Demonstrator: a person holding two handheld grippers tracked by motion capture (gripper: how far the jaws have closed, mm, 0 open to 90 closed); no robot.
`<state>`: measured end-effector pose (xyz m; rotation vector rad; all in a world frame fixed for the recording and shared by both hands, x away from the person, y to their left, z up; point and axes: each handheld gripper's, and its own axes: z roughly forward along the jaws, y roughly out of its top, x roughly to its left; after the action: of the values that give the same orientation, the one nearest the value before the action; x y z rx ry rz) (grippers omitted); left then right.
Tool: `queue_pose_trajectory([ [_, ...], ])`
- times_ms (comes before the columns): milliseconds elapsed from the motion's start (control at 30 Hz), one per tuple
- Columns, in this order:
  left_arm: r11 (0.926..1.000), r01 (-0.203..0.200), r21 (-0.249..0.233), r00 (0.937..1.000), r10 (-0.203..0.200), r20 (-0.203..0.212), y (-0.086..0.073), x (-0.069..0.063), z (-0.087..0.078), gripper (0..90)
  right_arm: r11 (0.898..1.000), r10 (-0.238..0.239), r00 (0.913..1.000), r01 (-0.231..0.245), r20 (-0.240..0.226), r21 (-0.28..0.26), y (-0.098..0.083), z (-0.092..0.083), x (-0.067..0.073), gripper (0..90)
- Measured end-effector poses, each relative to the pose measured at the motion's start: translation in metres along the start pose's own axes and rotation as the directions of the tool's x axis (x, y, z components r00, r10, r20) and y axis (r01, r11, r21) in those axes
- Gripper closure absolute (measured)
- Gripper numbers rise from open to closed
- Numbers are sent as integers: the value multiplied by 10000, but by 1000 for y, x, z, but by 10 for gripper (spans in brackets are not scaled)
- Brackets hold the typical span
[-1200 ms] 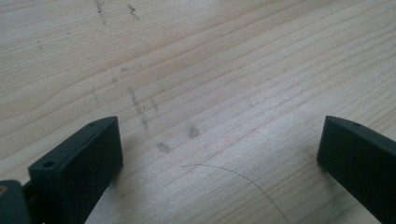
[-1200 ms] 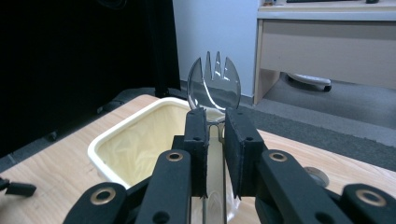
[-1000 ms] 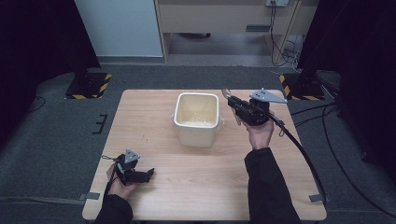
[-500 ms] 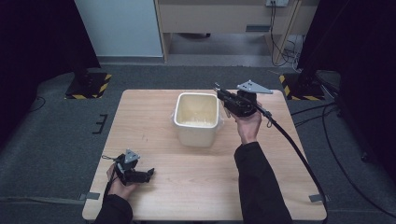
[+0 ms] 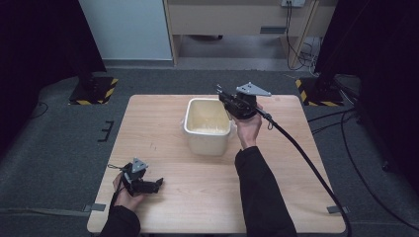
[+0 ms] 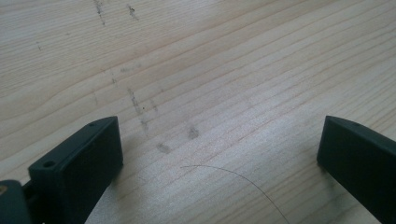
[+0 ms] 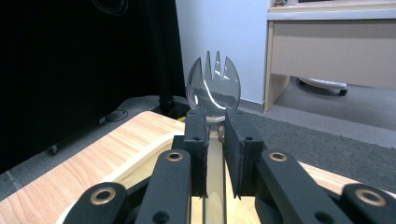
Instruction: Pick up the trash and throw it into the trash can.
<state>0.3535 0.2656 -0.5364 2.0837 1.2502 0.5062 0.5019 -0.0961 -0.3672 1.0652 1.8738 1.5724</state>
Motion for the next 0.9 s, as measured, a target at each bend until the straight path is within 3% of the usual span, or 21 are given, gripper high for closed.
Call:
queue_pose_trajectory([
  [433,10000,0,-8,10000,0,1,0,0,0,0,9980,0,9995,20,-325,625,-21,23,6,787],
  [533,10000,7,-8,10000,-7,6,0,0,0,0,9963,38,9990,1,-446,861,-24,26,6,680],
  [633,10000,8,-8,10000,-8,6,0,0,0,0,9955,-218,9992,249,-349,911,-22,22,5,574],
  [667,10000,8,-8,10000,-8,6,0,0,0,0,9955,-218,9992,249,-349,911,-22,22,5,574],
  [733,10000,9,-7,10000,-9,7,0,0,0,0,9963,-374,9991,388,-201,766,-13,10,3,493],
  [800,10000,0,-1,10000,0,-1,0,0,0,0,9967,-416,9990,426,-159,690,-10,6,2,471],
  [900,10000,-2,-1,10000,2,-1,0,0,0,0,9964,-195,9995,215,-257,824,-2,-12,-4,341],
])
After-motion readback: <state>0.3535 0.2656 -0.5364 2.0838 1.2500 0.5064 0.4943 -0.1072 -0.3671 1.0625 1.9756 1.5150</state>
